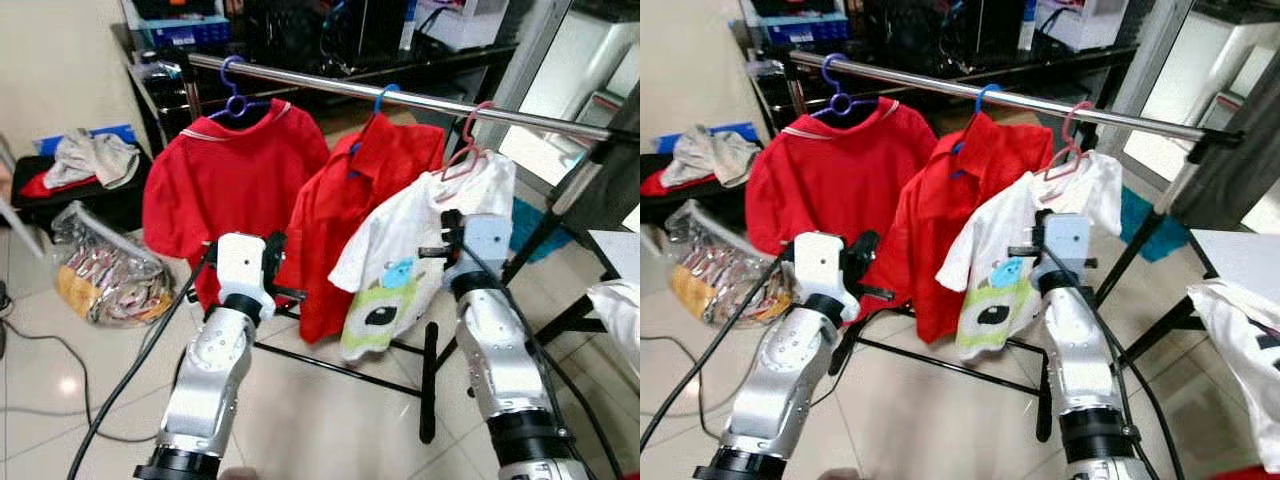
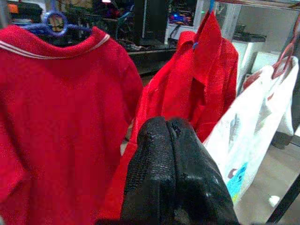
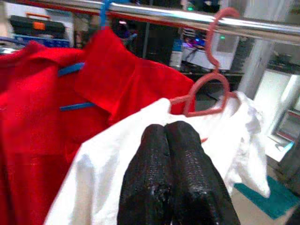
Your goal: Hang hanger
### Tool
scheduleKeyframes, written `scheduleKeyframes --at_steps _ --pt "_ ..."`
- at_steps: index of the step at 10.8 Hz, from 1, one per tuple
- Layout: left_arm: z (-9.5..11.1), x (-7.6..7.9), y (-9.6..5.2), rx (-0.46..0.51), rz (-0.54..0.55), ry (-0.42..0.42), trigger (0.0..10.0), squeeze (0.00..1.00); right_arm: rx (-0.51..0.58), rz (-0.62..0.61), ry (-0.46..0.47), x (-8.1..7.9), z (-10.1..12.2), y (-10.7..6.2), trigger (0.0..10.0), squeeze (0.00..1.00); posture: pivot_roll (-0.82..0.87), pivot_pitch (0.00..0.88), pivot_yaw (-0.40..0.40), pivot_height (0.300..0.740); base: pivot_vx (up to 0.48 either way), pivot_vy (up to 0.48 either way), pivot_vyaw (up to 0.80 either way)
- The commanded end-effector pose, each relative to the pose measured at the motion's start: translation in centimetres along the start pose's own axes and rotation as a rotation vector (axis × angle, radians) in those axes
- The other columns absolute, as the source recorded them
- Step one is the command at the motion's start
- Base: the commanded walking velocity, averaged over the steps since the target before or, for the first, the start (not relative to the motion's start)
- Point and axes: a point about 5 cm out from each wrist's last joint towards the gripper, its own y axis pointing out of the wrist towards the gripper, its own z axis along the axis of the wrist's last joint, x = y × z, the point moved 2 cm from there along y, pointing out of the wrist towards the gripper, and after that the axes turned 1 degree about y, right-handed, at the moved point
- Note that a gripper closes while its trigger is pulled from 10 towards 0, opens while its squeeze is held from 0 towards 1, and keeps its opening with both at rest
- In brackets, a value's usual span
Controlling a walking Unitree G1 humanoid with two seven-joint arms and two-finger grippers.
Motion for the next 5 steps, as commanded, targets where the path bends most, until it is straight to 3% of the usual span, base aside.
scheduleKeyframes --at_steps 1,2,4,5 --pt "0.2 -0.3 -0.1 0.009 0.011 0.000 10.0 0.00 0.031 0.009 -0.005 -0.2 0.7 0.2 10.0 0.00 0.22 0.022 -0.037 0.740 0.000 0.000 0.00" --pt "0.2 -0.2 -0.1 0.008 0.010 0.000 10.0 0.00 0.032 0.012 -0.006 -0.2 0.7 0.2 10.0 0.00 0.22 0.022 -0.037 0.740 0.000 0.000 0.00" --pt "-0.6 -0.6 -0.3 -0.030 -0.018 0.043 10.0 0.00 -0.046 0.244 -0.050 -2.7 -0.9 -0.6 10.0 0.00 0.22 0.026 -0.038 0.740 0.000 0.000 0.00" --pt "-0.5 -1.5 -0.2 -0.033 -0.007 0.051 10.0 0.00 -0.045 0.259 -0.081 -2.5 -1.1 -0.8 10.0 0.00 0.22 0.027 -0.040 0.740 0.000 0.000 0.00"
